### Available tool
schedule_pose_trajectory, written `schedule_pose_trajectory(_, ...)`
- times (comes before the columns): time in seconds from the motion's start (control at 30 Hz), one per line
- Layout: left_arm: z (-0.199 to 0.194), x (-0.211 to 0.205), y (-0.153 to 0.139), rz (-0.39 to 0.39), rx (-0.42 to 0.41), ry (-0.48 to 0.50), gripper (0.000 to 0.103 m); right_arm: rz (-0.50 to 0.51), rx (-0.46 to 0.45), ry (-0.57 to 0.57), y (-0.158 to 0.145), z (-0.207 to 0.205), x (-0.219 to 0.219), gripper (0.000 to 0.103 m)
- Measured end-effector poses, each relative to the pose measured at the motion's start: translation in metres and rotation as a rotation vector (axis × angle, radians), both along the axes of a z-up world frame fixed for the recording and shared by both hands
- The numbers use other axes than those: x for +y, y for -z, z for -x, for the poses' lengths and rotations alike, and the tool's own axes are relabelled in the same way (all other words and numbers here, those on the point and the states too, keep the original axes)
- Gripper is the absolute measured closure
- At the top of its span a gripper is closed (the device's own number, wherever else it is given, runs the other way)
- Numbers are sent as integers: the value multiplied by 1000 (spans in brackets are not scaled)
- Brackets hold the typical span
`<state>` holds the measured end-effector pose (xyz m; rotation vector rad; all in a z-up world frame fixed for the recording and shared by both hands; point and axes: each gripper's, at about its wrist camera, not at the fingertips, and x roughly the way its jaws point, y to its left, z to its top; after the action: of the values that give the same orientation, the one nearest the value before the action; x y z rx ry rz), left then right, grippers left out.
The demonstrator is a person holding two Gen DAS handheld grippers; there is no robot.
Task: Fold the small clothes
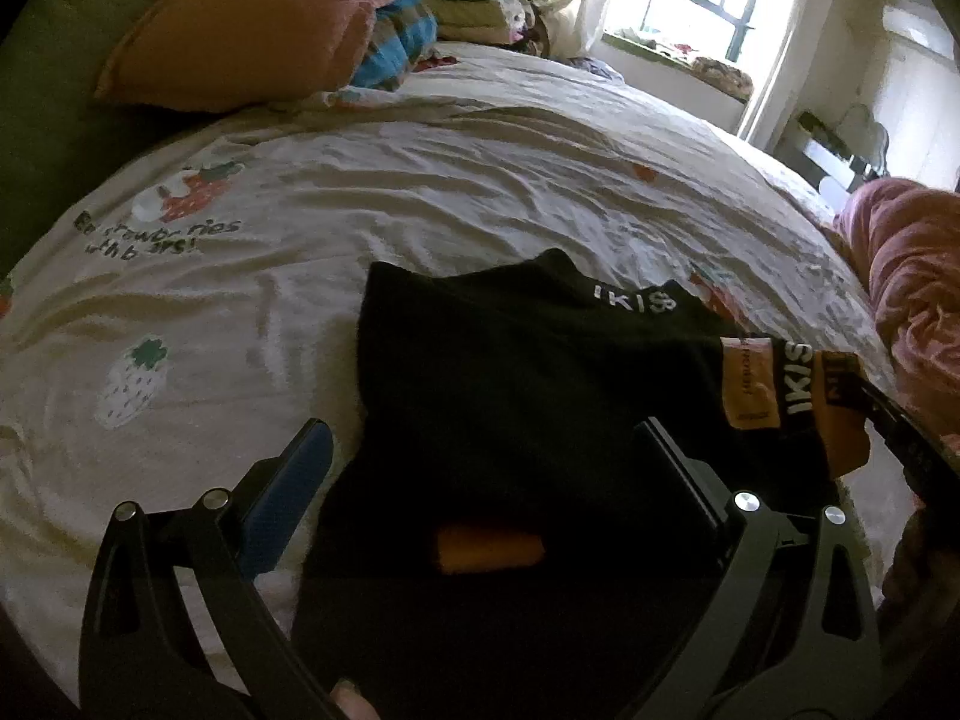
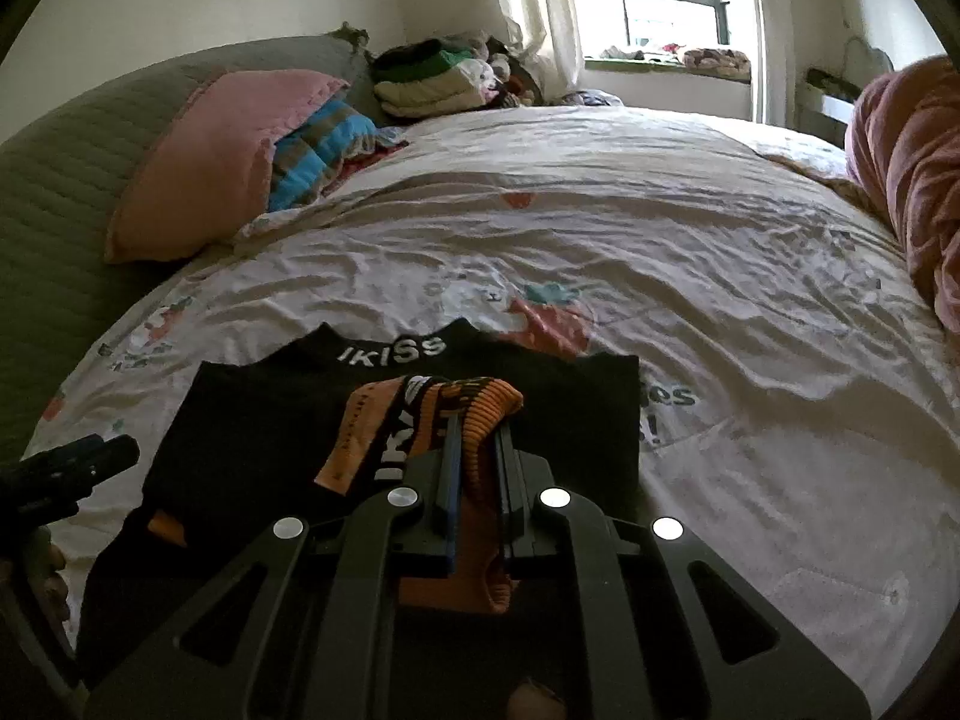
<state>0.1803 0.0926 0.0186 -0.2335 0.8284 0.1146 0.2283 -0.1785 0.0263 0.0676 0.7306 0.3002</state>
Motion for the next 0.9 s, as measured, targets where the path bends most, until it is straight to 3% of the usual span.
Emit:
schedule_pose_trajectory(0.27,-13,-13,6,-23,10,44,10,21,37,45,11,-4,-5,89)
schedule_pose_trajectory(0.47,-18,-15,11,-34,24,52,10,6,48,102,14,-5,-18,71)
schedule_pose_trajectory(0.57,-19,-15,14,-24,34,52,11,-2,49,104,13,-4,-21,71)
schedule_pose_trajectory(0.8,-23,-18,24,-9,65,91,47,25,76,0,14,-3,1,71)
schedule_pose_trajectory(0.9,-26,-20,33,12,90,110,50,49,105,-80,20,-4,22,71)
